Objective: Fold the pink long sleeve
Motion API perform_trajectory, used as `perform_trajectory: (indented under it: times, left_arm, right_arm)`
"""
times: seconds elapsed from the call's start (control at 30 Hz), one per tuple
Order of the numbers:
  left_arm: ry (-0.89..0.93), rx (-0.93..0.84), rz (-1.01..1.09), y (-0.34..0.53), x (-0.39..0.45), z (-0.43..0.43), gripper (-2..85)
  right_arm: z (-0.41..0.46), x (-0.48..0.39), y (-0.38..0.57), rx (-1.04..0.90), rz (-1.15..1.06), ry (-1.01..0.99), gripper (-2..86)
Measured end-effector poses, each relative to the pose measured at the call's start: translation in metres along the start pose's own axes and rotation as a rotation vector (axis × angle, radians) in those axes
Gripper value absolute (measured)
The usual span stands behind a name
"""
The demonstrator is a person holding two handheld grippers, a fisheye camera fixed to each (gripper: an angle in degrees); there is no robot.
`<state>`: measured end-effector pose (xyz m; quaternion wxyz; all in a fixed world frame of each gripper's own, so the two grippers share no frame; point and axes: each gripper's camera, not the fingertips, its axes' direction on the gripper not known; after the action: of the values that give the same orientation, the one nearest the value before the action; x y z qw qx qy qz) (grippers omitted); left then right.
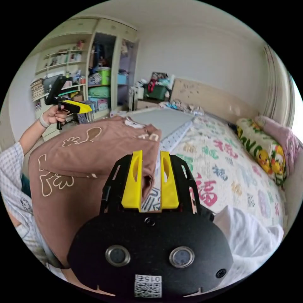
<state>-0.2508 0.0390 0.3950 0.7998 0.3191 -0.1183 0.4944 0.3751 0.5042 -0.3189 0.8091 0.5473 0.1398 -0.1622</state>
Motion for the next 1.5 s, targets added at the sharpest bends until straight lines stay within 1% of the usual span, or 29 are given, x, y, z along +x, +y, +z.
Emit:
perform_trajectory:
  times: [0.03, 0.1, 0.13, 0.17, 0.23, 0.3, 0.37, 0.43, 0.5, 0.53, 0.57, 0.63, 0.67, 0.7, 0.77, 0.83, 0.87, 0.93, 1.0, 1.07, 1.13, 1.2, 1.23, 1.3, 1.33, 1.37, 1.5]
  left_arm:
    - [-0.026, -0.033, -0.037, -0.024, -0.003, 0.036, 8.4]
    - [-0.067, -0.077, -0.098, -0.055, -0.008, 0.089, 8.4]
    - [-0.093, -0.109, -0.128, -0.071, -0.011, 0.122, 8.5]
    - [-0.103, -0.123, -0.142, -0.077, -0.012, 0.138, 8.5]
    - [-0.130, -0.181, -0.200, -0.097, -0.015, 0.195, 8.6]
    - [-0.130, -0.201, -0.219, -0.107, -0.013, 0.226, 8.6]
    - [-0.121, -0.208, -0.210, -0.112, -0.007, 0.252, 8.3]
    - [-0.196, -0.235, -0.163, -0.119, 0.009, 0.278, 8.0]
    - [-0.235, -0.247, -0.121, -0.123, 0.021, 0.289, 8.1]
    - [-0.249, -0.247, -0.112, -0.123, 0.025, 0.294, 8.1]
    - [-0.253, -0.247, -0.115, -0.123, 0.025, 0.296, 8.2]
    - [-0.271, -0.233, -0.132, -0.118, 0.025, 0.298, 8.5]
    - [-0.276, -0.223, -0.127, -0.116, 0.026, 0.296, 8.4]
    - [-0.289, -0.198, -0.114, -0.112, 0.027, 0.287, 8.4]
    - [-0.253, -0.173, -0.067, -0.104, 0.031, 0.266, 8.4]
    - [-0.148, -0.167, 0.028, -0.079, 0.038, 0.224, 9.4]
    - [-0.114, -0.166, 0.058, -0.070, 0.041, 0.211, 9.7]
    - [0.016, -0.155, 0.175, -0.020, 0.052, 0.159, 9.9]
    - [0.059, -0.166, 0.213, 0.025, 0.053, 0.124, 9.8]
    - [0.054, -0.181, 0.216, 0.070, 0.046, 0.097, 9.8]
    - [0.048, -0.136, 0.184, 0.126, 0.024, 0.069, 9.8]
    - [0.075, -0.090, 0.155, 0.159, 0.004, 0.060, 9.7]
    - [0.131, -0.061, 0.150, 0.175, -0.009, 0.062, 9.7]
    - [0.209, -0.052, 0.150, 0.190, -0.025, 0.072, 9.8]
    - [0.235, -0.076, 0.168, 0.192, -0.029, 0.082, 9.9]
    - [0.239, -0.089, 0.177, 0.192, -0.029, 0.086, 9.9]
    - [0.296, -0.153, 0.238, 0.193, -0.014, 0.123, 10.1]
  right_arm:
    - [0.013, 0.002, -0.003, -0.090, 0.005, -0.049, 11.5]
    - [0.024, -0.004, -0.006, -0.178, -0.031, -0.089, 13.0]
    - [0.025, -0.008, -0.006, -0.189, -0.049, -0.085, 13.3]
    - [0.026, -0.009, -0.005, -0.194, -0.049, -0.073, 12.8]
    - [0.034, -0.010, -0.006, -0.222, -0.035, -0.024, 10.9]
    - [0.042, -0.014, -0.007, -0.259, -0.055, 0.008, 8.9]
    - [0.051, -0.017, -0.007, -0.297, -0.058, 0.076, 5.1]
    - [0.057, -0.012, -0.006, -0.332, -0.016, 0.147, 0.7]
    - [0.055, -0.002, -0.005, -0.330, 0.039, 0.196, -0.3]
    - [0.054, 0.006, -0.002, -0.342, 0.089, 0.297, -0.5]
    - [0.054, 0.009, -0.001, -0.341, 0.107, 0.320, -0.5]
    - [0.049, 0.009, 0.002, -0.306, 0.077, 0.232, -0.3]
    - [0.046, 0.009, 0.003, -0.287, 0.074, 0.222, -0.2]
    - [0.038, 0.008, 0.005, -0.244, 0.062, 0.204, 0.2]
    - [0.022, 0.003, 0.008, -0.149, 0.005, 0.143, 1.9]
    - [0.002, -0.007, 0.011, -0.023, -0.098, -0.037, 5.4]
    - [-0.001, -0.011, 0.011, 0.000, -0.127, -0.092, 6.0]
    - [-0.007, -0.028, 0.011, 0.053, -0.251, -0.272, 6.9]
    - [-0.002, -0.044, 0.008, 0.057, -0.323, -0.341, 7.4]
    - [0.006, -0.065, 0.006, 0.050, -0.394, -0.382, 7.8]
    - [0.019, -0.098, 0.004, -0.002, -0.506, -0.440, 8.2]
    - [0.026, -0.124, 0.007, -0.048, -0.605, -0.490, 9.1]
    - [0.027, -0.138, 0.010, -0.062, -0.661, -0.537, 10.0]
    - [0.026, -0.150, 0.012, -0.058, -0.696, -0.634, 11.1]
    - [0.027, -0.153, 0.012, -0.057, -0.693, -0.666, 11.2]
    - [0.027, -0.154, 0.012, -0.056, -0.692, -0.666, 10.9]
    - [0.039, -0.160, 0.021, -0.113, -0.759, -0.553, 9.5]
